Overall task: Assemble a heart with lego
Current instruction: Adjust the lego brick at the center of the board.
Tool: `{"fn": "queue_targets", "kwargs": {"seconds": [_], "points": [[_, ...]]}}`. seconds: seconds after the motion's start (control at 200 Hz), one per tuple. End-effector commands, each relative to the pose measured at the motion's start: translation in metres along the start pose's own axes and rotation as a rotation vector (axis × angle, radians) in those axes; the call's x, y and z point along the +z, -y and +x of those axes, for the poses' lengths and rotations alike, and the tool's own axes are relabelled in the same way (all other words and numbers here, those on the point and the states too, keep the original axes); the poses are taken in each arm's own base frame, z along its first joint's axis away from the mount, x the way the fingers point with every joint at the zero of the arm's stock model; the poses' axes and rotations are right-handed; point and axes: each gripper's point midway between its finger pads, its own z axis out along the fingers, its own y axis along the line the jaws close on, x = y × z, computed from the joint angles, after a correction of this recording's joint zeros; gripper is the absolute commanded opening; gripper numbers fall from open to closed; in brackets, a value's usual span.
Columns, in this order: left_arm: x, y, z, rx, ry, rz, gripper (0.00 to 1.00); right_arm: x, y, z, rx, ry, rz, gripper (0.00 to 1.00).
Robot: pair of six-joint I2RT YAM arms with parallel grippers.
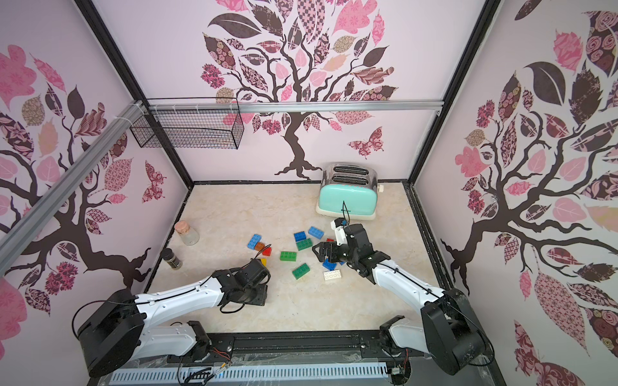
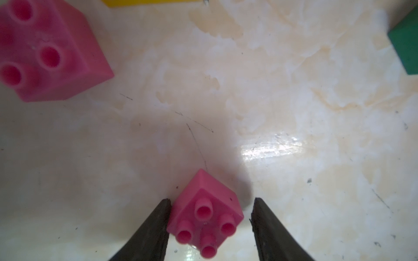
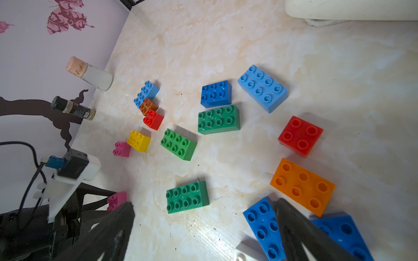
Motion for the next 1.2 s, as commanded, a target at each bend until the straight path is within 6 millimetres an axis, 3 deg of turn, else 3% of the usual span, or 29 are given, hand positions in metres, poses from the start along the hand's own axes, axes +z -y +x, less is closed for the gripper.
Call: {"fn": "queue_targets", "kwargs": {"seconds": [0.0, 0.225, 0.39, 0.54, 0.68, 0.885, 1.095, 1.195], "points": [[0.002, 0.012, 0.001, -0.027, -0.009, 0.027, 0.58, 0.001, 0.002, 0.007, -0.006, -0.013, 0.004, 1.00], [0.004, 0.015, 0.001, -0.021, -0.030, 0.025, 0.43, 0.000, 0.003, 0.008, -0.008, -0.014, 0.009, 1.00], [0.007, 0.016, 0.000, -0.030, -0.032, 0.021, 0.40, 0.000, 0.004, 0.009, -0.009, -0.013, 0.013, 1.00], [0.008, 0.030, -0.010, -0.041, -0.021, 0.055, 0.35, 0.001, 0.005, 0.009, -0.011, -0.013, 0.017, 1.00], [0.013, 0.038, -0.016, -0.050, -0.033, 0.009, 0.33, 0.001, 0.007, 0.009, -0.018, -0.015, 0.029, 1.00], [0.021, 0.044, -0.020, -0.209, -0.061, -0.088, 0.31, 0.001, 0.007, 0.010, -0.019, -0.018, 0.027, 1.00], [0.028, 0.061, -0.020, -0.395, -0.073, -0.027, 0.31, -0.002, 0.007, 0.010, -0.028, -0.016, 0.035, 1.00], [0.026, 0.063, -0.018, -0.407, -0.086, -0.018, 0.37, -0.003, 0.007, 0.011, -0.030, -0.018, 0.035, 1.00]]}}
